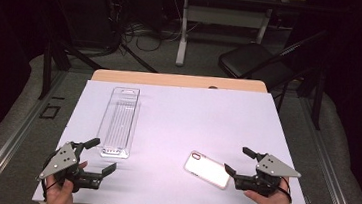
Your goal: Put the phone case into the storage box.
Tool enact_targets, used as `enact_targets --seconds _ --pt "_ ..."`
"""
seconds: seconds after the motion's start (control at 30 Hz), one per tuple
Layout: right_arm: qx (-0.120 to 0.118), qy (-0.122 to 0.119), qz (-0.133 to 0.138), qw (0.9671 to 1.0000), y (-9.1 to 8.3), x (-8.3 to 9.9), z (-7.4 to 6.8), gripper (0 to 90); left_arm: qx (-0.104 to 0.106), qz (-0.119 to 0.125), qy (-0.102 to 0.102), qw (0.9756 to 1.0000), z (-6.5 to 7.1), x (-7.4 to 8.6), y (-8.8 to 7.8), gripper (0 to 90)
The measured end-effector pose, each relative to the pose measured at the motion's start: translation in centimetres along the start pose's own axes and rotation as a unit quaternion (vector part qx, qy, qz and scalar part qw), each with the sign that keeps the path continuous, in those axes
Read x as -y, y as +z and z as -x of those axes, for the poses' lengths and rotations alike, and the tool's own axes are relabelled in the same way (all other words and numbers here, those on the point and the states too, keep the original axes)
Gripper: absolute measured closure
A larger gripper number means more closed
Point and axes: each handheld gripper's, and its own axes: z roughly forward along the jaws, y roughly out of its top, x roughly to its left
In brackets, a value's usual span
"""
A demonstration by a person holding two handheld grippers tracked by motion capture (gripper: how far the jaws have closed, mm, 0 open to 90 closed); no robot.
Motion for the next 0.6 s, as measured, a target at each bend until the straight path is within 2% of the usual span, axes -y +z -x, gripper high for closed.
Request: enact_targets --seconds 0.17,0.3,0.47,0.5,0.6 --pt "-0.012 -0.013 -0.035 0.9992 0.7 -0.6 0.1 20.7 0.0 -0.001 0.0 1.0 0.0 0.1 0.0 5.4" --pt "-0.025 -0.022 -0.053 0.998 0.9 -1.4 0.1 26.0 0.002 -0.001 0.001 1.0 0.0 0.2 -0.1 5.3" --pt "-0.04 -0.03 -0.089 0.9947 1.5 -2.6 0.3 27.9 0.001 -0.003 -0.001 1.0 0.0 0.2 -0.1 5.4" --pt "-0.04 -0.03 -0.089 0.9947 1.5 -2.6 0.3 27.9 0.001 -0.003 -0.001 1.0 0.0 0.2 -0.1 5.4" --pt "-0.051 -0.03 -0.119 0.9911 2.2 -3.2 0.6 30.2 0.004 -0.004 0.001 1.0 0.0 0.2 -0.1 5.4"
